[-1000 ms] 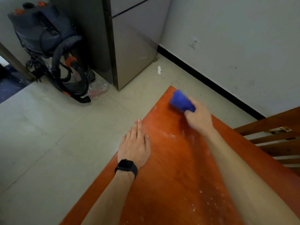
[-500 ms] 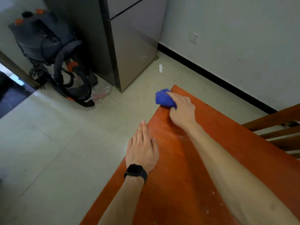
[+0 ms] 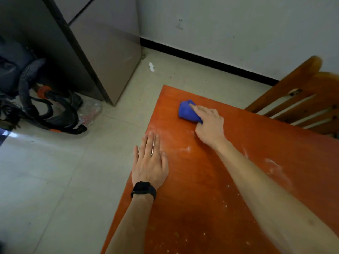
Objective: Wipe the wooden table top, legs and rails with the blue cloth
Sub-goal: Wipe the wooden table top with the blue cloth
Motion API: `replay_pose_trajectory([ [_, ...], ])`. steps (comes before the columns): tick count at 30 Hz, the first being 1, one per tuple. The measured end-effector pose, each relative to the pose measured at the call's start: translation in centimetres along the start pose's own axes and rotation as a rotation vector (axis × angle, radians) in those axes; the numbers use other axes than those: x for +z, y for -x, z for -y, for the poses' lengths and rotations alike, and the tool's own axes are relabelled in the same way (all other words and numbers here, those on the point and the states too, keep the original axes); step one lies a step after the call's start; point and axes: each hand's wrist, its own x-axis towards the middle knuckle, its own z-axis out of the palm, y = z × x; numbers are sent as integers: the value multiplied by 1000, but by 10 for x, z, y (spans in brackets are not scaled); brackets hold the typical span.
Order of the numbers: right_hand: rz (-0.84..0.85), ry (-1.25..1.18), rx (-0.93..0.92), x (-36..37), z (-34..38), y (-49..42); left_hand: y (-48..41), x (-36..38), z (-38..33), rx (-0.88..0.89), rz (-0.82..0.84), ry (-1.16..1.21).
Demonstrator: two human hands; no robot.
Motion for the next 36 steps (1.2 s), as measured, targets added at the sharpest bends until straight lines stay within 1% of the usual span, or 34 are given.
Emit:
replay_pose_trajectory([
  [2,-13,-36,-64,19,-2,47,2,-1,1,0,5,1],
  [4,36,-129,-119,26,-2,100,2,-1,3,0,-2,4],
  [5,111,-146,-142,26,-3,122,1,0,3,-1,-7,6],
  [7,327,-187,-151,16,-11,146,1,-1,2,-7,-22,9],
  [8,411,-238,-118,8,-14,145,0,-1,1,-9,-28,11],
  [9,453,-316,-63,0,-17,138,0,-2,-1,-11,-31,14],
  [10,435,-365,-13,-8,-20,126,0,-2,-2,-12,-31,15],
  [11,363,-379,8,-15,-21,113,1,-2,-2,-9,-31,12],
  [13,123,-276,-9,-24,-28,81,3,-2,-2,-3,-38,0],
  [14,0,-205,11,-27,-35,65,4,-2,-1,-1,-41,-9],
  [15,-92,-129,59,-30,-43,51,4,-1,-1,0,-42,-22],
  [16,-146,-56,114,-32,-51,40,5,0,-1,0,-43,-39],
  [17,-159,-2,167,-32,-59,33,5,1,0,4,-44,-60],
  [19,-129,20,223,-27,-66,35,4,1,-1,9,-40,-98],
  [21,-78,-32,163,-16,-63,56,4,0,-1,3,-33,-120],
  [22,-23,-70,100,-12,-59,71,4,0,-1,-4,-26,-127],
  [24,194,-164,-9,-15,-55,98,5,-1,-3,-16,-9,-145],
  [25,333,-223,-20,-22,-57,105,6,-2,-4,-21,-3,-154],
  [26,425,-282,-17,-32,-60,105,6,-3,-7,-28,-6,-159],
  [27,435,-319,-6,-39,-65,98,5,-3,-8,-35,-8,-164],
  [28,364,-309,12,-45,-69,87,5,-5,-7,-40,-6,-170],
  [30,64,-168,59,-54,-89,65,6,-4,-11,-45,-4,-197],
  [31,-58,-86,103,-55,-100,57,6,-3,-13,-44,-7,-222],
  [32,-111,-19,143,-54,-109,54,5,-3,-14,-39,-10,-253],
  [34,-93,48,136,-44,-118,58,4,-2,-16,-29,-11,-306],
  [36,1,-13,46,-35,-113,76,3,-1,-17,-26,-7,-333],
])
